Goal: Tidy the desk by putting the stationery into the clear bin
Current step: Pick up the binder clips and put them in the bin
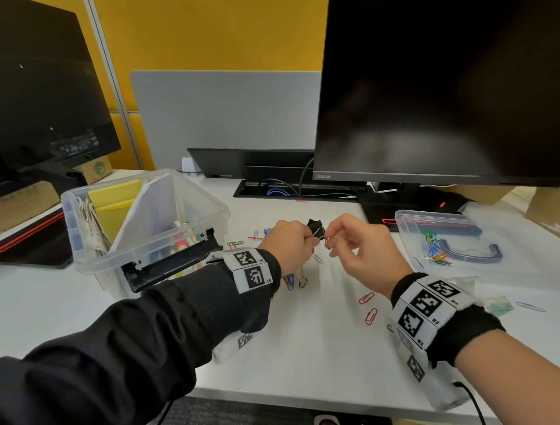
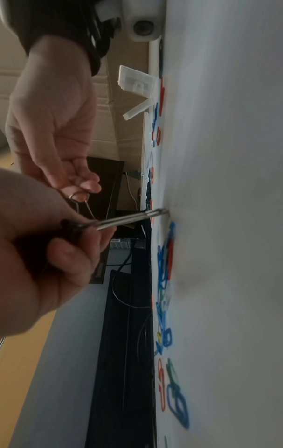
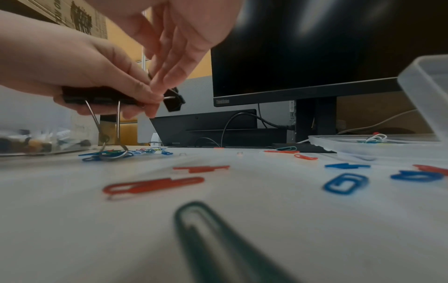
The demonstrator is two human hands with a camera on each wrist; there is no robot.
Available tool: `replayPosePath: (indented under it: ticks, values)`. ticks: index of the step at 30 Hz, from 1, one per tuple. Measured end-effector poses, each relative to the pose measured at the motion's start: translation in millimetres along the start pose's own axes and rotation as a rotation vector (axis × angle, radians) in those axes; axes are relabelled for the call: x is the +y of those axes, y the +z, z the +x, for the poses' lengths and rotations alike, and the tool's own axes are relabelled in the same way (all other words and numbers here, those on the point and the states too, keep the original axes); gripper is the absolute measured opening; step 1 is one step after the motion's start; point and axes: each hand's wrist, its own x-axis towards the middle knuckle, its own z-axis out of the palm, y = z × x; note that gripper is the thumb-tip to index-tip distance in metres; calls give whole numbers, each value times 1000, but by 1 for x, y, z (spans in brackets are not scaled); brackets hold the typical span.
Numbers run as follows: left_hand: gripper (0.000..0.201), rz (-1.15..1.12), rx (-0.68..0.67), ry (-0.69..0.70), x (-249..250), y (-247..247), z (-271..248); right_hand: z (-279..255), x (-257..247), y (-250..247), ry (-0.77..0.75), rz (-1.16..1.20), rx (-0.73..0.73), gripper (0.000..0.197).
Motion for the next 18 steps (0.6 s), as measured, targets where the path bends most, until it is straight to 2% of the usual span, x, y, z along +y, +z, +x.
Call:
replayPosePath:
  ticks: [3,5,6,9,11,14,18]
  values:
    - [26,-35,25,87,-1,-1,-2,3,1,-2,95,65,122,24]
    - [26,-41,-6,140,0,-1,-3,5,5,-4,121,14,220,17]
    - [26,-36,-35,172,0,-1,-3,6,6,-4,134,-6,224,18]
    - [27,9,-107,255,1,1,-5,4,9,-1,168,-10,3,28]
    - [27,34,-102,262,0,1,-4,3,7,0,172,35,-135,29]
    - [28,61,-64,234,0,0,-4,2,3,0,215,125,-190,31]
    - [29,-4,-2,127,-2,-1,-1,2,3,1,253,96,-223,47]
